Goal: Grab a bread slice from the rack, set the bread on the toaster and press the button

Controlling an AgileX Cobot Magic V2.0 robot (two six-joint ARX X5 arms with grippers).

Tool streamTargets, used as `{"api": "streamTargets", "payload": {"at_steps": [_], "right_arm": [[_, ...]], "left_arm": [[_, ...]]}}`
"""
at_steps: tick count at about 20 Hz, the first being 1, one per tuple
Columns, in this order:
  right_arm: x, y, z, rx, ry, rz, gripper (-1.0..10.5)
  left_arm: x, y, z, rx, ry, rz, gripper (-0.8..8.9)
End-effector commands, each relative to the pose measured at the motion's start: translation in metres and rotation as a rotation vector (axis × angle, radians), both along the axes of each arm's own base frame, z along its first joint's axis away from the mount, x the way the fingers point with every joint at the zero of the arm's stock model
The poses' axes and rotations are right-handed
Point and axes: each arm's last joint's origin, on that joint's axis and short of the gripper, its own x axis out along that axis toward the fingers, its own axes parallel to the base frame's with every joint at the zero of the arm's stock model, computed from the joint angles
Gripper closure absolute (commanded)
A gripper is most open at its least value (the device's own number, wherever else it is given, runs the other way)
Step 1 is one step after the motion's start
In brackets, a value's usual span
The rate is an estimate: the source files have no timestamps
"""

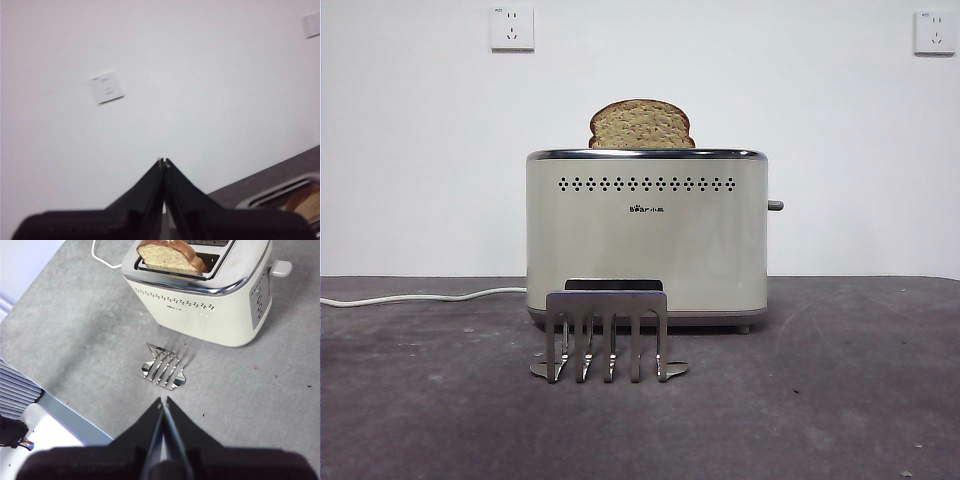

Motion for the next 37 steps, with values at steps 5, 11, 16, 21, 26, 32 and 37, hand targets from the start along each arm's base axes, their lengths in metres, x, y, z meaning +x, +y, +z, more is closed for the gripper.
{"api": "streamTargets", "payload": {"at_steps": [5, 11, 16, 21, 26, 32, 37], "right_arm": [[0.001, 0.000, -0.001, -0.007, -0.005, 0.006, 9.5], [0.001, 0.000, -0.001, -0.007, -0.005, 0.005, 9.5], [0.001, 0.000, -0.001, -0.007, -0.005, 0.005, 9.5], [0.001, 0.000, -0.001, -0.007, -0.005, 0.005, 9.5], [0.001, 0.000, -0.001, -0.007, -0.005, 0.005, 9.5], [0.001, 0.000, -0.001, -0.007, -0.005, 0.005, 9.5], [0.001, 0.000, -0.001, -0.007, -0.005, 0.005, 9.5]], "left_arm": [[-0.005, 0.009, -0.120, 0.002, 0.035, 0.104, 8.16], [0.002, 0.012, -0.203, -0.049, 0.088, 0.163, 8.16], [0.006, 0.012, -0.243, -0.051, 0.141, 0.164, 8.16], [0.007, 0.013, -0.259, -0.051, 0.251, 0.164, 8.16], [0.006, 0.012, -0.271, -0.126, 0.380, 0.157, 8.16], [0.006, 0.012, -0.271, -0.139, 0.383, 0.163, 8.16], [0.006, 0.012, -0.271, -0.139, 0.383, 0.163, 8.16]]}}
